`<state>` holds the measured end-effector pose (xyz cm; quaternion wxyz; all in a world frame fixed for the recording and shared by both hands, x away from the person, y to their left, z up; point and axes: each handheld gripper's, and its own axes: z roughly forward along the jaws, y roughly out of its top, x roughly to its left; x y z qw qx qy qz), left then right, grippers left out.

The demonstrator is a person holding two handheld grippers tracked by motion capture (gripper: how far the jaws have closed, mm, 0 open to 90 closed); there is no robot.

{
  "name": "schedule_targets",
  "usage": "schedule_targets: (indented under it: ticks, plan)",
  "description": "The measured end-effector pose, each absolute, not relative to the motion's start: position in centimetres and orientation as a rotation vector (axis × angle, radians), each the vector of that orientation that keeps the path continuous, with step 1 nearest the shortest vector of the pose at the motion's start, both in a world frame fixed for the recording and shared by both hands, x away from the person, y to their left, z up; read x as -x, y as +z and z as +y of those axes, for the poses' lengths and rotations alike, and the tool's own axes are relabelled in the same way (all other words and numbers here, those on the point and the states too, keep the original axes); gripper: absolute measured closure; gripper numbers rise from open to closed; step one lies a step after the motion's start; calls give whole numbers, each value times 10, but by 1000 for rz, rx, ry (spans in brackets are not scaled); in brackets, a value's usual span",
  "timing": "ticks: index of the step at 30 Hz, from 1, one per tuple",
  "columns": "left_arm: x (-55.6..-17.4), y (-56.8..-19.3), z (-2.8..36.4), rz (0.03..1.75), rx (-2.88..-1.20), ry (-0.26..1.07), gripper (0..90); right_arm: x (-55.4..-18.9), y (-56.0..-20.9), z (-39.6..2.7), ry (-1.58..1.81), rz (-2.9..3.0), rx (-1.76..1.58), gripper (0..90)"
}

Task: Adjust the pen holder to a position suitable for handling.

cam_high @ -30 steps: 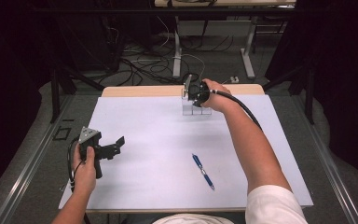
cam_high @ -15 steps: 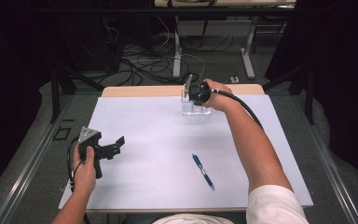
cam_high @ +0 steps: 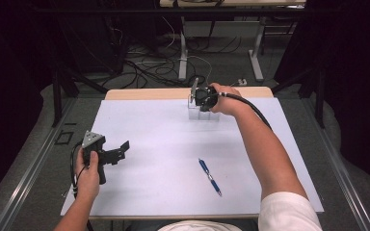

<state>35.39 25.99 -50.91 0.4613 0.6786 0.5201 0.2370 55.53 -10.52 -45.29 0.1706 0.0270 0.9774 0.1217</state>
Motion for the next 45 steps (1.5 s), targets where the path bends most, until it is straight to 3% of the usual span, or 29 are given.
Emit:
schedule_targets:
  ticks: [22, 45]
  plan:
    - [-354, -509, 259, 1282, -1676, 591, 0, -514, -444, -77, 396, 2840, 10, 885]
    - [-355, -510, 257, 1285, -1686, 596, 0, -497, -441, -62, 368, 2956, 22, 885]
